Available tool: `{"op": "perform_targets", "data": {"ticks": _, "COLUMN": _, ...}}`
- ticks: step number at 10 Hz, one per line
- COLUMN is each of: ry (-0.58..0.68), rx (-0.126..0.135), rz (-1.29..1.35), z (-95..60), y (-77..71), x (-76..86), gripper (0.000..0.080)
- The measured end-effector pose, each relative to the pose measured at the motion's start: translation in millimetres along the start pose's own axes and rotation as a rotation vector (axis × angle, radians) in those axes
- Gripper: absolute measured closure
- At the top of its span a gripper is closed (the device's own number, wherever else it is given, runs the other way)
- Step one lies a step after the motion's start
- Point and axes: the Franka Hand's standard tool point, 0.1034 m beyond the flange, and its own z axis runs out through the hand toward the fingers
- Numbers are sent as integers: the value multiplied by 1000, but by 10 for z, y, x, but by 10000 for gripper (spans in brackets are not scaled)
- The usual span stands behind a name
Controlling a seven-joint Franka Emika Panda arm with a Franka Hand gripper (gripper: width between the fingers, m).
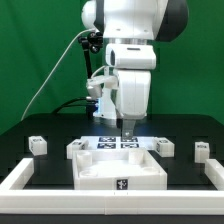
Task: Assemble one leg
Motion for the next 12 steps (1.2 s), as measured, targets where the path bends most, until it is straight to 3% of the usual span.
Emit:
{"op": "perform_targets", "data": {"ticks": 1, "ry": 4, "rx": 12, "rz": 3, "z": 45, "y": -75, "x": -31, "gripper": 150}}
{"op": "perform_targets", "data": {"ticks": 6, "ry": 6, "rx": 20, "rz": -1, "z": 61, "y": -110, "x": -53, "gripper": 150}}
{"op": "perform_targets", "data": {"ticks": 9, "ry": 37, "rx": 40, "rz": 9, "z": 398, "y": -588, "x": -102, "gripper": 150}}
{"op": "perform_targets", "data": {"ticks": 12, "ry": 60, "rx": 73, "rz": 34, "z": 688, "y": -788, "x": -146, "gripper": 150}}
